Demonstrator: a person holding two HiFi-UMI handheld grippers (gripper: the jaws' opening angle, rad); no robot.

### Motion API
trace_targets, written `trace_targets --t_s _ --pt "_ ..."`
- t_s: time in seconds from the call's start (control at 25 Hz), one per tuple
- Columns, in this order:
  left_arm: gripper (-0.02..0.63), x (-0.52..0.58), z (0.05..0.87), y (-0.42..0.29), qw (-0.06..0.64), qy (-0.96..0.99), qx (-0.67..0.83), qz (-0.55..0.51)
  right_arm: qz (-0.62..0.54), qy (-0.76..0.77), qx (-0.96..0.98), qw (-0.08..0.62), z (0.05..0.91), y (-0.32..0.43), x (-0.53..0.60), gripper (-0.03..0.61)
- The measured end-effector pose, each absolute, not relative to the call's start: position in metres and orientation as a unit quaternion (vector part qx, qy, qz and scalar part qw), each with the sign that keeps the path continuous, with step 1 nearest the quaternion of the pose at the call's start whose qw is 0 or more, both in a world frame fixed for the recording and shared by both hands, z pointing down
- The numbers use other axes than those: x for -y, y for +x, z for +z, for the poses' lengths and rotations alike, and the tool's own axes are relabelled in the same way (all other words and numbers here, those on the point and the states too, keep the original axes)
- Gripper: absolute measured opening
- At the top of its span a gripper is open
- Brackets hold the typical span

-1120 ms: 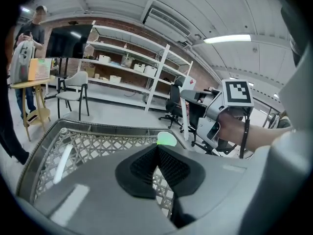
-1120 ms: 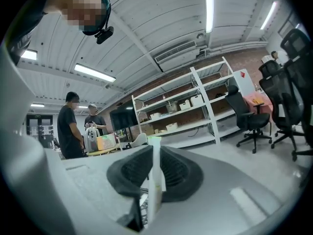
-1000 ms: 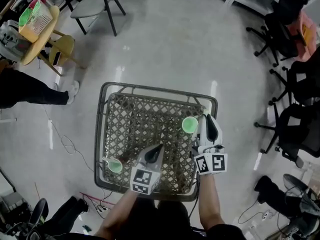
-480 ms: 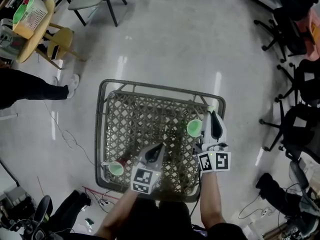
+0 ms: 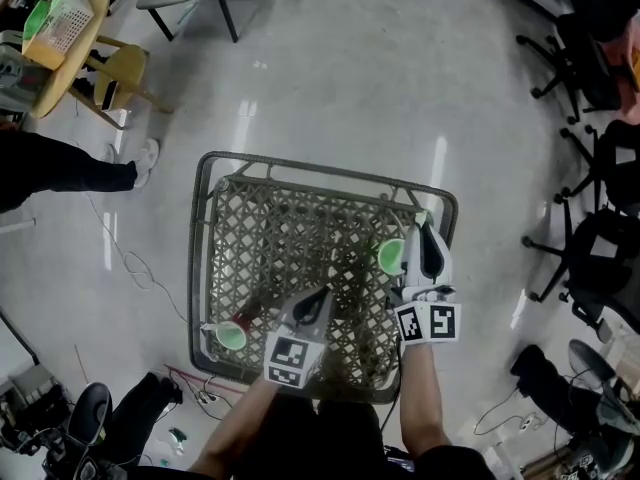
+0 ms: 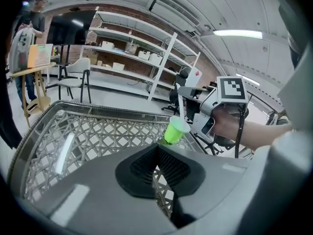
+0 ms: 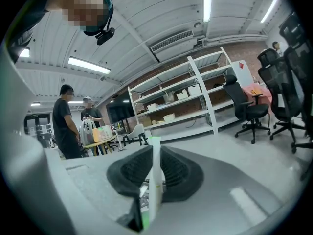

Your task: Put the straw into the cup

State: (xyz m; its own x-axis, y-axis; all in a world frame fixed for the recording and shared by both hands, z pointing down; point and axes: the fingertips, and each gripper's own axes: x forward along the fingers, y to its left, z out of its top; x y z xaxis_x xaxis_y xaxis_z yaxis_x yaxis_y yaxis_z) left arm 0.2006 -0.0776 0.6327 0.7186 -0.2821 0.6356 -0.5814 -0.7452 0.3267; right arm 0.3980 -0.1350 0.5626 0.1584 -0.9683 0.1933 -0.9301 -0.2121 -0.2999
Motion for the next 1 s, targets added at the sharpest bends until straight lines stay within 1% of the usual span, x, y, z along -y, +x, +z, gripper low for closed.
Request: trace_targets --t_s 0.56,0.68,0.84,1.0 --pt "0.006 0.078 0.636 0.193 0.263 0.887 0.25 0.284 -0.183 -0.757 -0.626 0.044 0.572 0.392 0.13 0.054" --pt "0.006 0.078 0.634 0.192 0.263 0.888 0.25 0.282 -0.185 -0.753 -0.63 0.037 0.574 0.389 0.129 0.074" --pt "0.006 0.077 0.63 0.191 0.261 0.889 0.251 0.281 -0.183 -0.75 -0.634 0.031 0.571 0.385 0.125 0.14" --pt "0.006 0.076 0.625 0.189 0.259 0.89 0.253 0.278 -0.181 -0.751 -0.635 0.026 0.566 0.382 0.123 0.141"
